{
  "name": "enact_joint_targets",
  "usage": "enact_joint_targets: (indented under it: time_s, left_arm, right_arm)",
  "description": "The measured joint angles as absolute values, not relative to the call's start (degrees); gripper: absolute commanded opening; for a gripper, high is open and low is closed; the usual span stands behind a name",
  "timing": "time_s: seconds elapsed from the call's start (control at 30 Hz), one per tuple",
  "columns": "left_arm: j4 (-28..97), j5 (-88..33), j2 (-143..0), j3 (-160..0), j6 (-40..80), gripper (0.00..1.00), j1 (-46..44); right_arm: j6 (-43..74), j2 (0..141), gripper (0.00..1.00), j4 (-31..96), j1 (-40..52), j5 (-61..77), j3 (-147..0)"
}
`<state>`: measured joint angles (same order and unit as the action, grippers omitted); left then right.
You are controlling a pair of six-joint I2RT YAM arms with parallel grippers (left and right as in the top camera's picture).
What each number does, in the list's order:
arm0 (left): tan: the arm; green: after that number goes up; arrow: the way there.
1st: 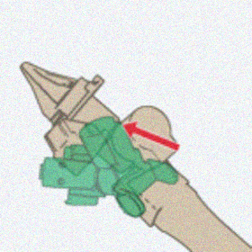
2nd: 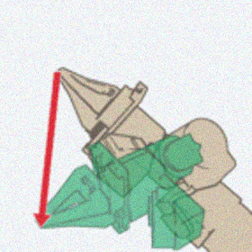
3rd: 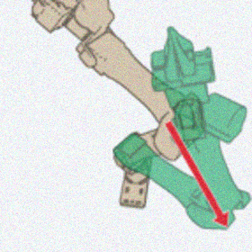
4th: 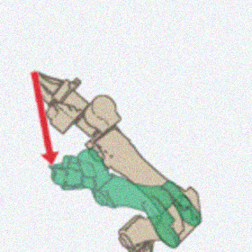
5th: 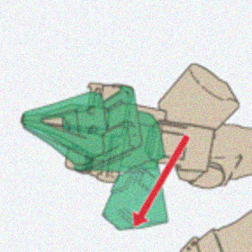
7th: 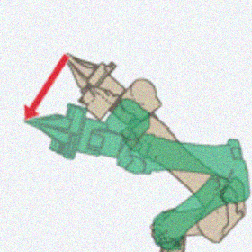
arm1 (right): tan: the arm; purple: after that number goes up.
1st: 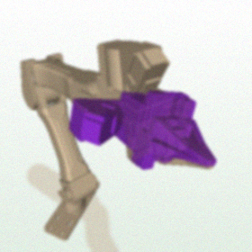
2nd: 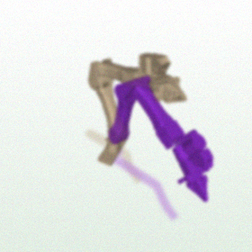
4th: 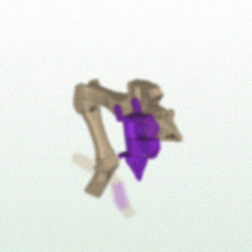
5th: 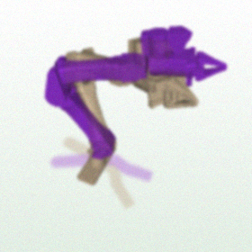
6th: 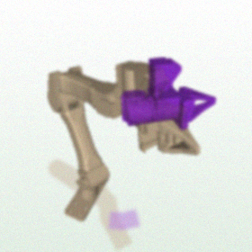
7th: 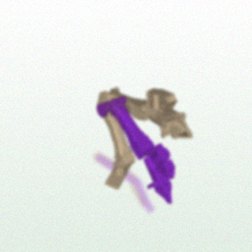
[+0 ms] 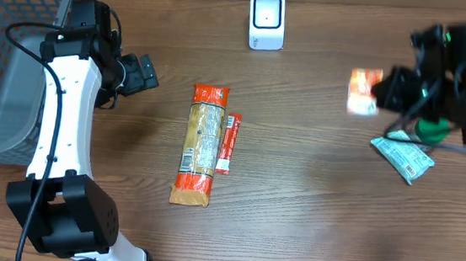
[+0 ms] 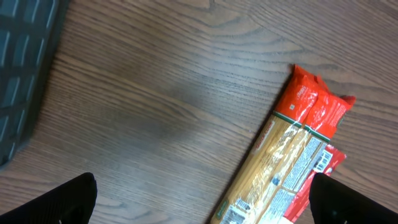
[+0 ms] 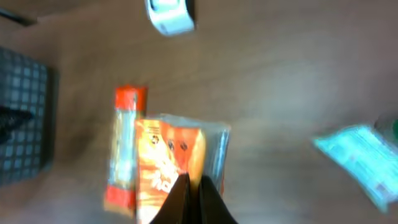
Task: Scan the item barcode
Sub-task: 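Carry the orange box up to the white scanner window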
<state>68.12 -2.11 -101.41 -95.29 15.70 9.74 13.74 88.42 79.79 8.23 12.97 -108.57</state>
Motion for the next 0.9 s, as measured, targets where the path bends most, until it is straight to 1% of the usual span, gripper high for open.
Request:
enact_joint_targets:
  time_s: [0.03,0.13,0.2,0.27,0.4,0.5,0.57,0.6,0.9]
  left_arm:
    - [68.4,-2.1,-101.4,-95.3,15.7,1.00,9.7]
    - [68.2,-2.2,-101.4,-95.3,15.7,1.00,9.7]
    - [68.2,-2.1,-101.4,-95.3,15.7,1.00,9.7]
    - [68.2,-2.1,-101.4,-95.3,15.7,1.00,9.7]
    - [68.2,-2.1,-101.4,-95.3,15.7,1.00,9.7]
    - [68.2,-2.1,-101.4,-95.3,15.7,1.00,9.7]
    - [68.2,-2.1,-101.4,-95.3,15.7,1.00,9.7]
    - [68.2,-2.1,-101.4,-95.3,15.7,1.00,9.7]
    - [68.2,-2.1,-101.4,-95.3,15.7,1.00,9.7]
  right_arm:
    - [13.8,89.2,0.04,79.9,8.8,12.5,-110.0]
    - [13.7,97.4,0.04,83.7,10.8,7.9,-124.5]
    - [13.6,101.3,0.04,83.0,12.1,5.5,-130.3]
    - [12.7,104.2,0.04,80.1,13.8,2.7,-132.9]
    - [8.4,108.7,0.04,74.9,17.6,-4.6,-133.1]
    - [1.9,114.0,0.04,70.5,21.7,-14.2,-133.1]
    - [-0.8,116.1,0.04,67.3,23.2,-17.3,-133.1]
    - [-3.5,118.3,0.04,63.6,24.6,-19.9,-133.1]
    - [-16.1,128.1,0.04,44.9,29.3,-25.2,-132.9]
